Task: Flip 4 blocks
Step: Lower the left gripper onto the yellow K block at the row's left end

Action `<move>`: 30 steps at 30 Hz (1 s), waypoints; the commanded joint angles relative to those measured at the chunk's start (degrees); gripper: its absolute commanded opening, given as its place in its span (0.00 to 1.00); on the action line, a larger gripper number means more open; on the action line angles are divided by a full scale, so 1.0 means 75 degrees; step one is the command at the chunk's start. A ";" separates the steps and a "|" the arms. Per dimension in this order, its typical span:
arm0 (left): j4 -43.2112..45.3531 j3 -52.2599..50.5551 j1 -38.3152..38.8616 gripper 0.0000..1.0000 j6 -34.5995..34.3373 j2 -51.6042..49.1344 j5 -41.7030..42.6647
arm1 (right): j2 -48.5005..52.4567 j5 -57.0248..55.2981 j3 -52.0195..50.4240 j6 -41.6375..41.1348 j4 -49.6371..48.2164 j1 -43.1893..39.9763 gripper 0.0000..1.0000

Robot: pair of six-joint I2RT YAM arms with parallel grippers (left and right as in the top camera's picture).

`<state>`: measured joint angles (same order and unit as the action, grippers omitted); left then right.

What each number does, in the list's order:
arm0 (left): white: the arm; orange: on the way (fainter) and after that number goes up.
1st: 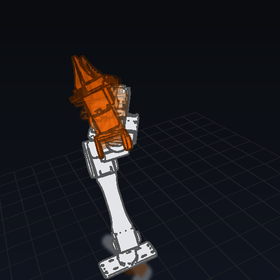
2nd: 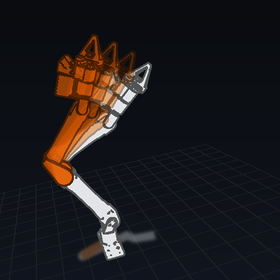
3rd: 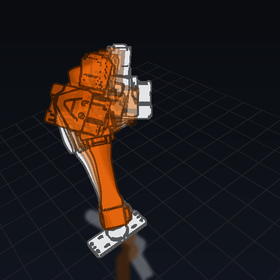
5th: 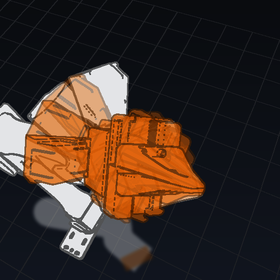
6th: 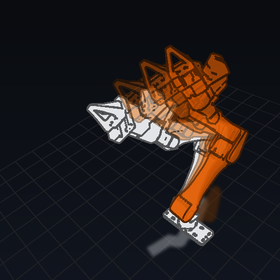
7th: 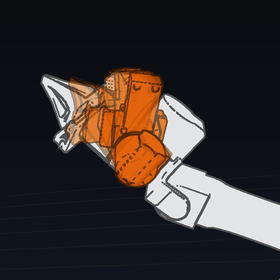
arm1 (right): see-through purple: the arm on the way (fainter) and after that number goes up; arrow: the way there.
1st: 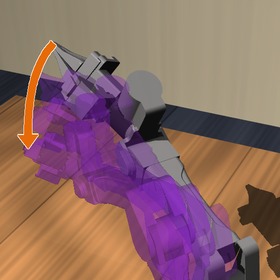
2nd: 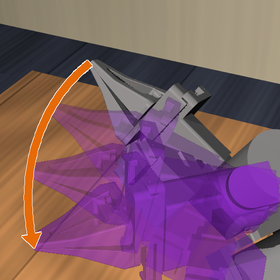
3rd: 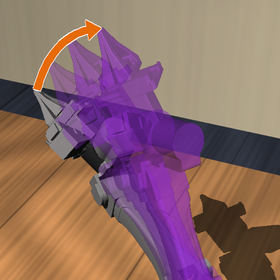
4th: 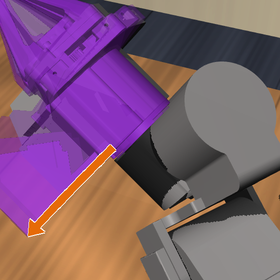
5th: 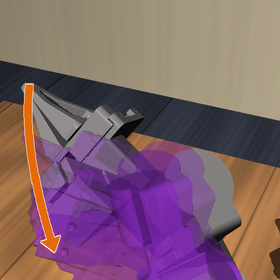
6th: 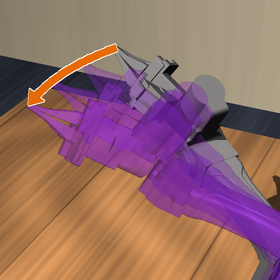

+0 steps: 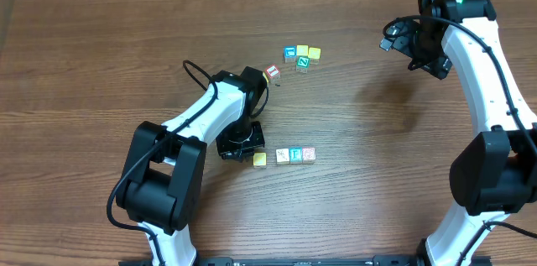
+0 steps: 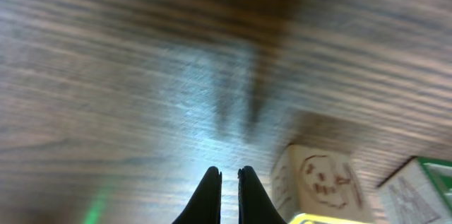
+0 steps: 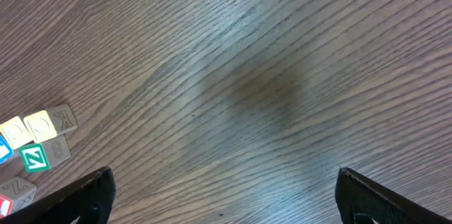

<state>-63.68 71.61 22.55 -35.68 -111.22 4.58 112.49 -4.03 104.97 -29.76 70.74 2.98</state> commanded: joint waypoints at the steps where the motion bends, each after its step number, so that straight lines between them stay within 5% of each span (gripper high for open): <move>1: 0.0114 -0.0044 0.0105 0.04 -0.0052 0.0128 0.0195 | -0.0076 -0.0082 0.0050 0.0026 -0.0023 -0.0015 1.00; 30: 0.0233 -0.0044 0.0157 0.04 -0.0073 0.0128 0.0396 | -0.0076 -0.0082 0.0050 0.0026 -0.0023 -0.0015 1.00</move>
<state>-62.06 71.59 23.27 -35.70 -111.22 7.33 112.49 -4.03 104.97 -29.76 70.76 3.01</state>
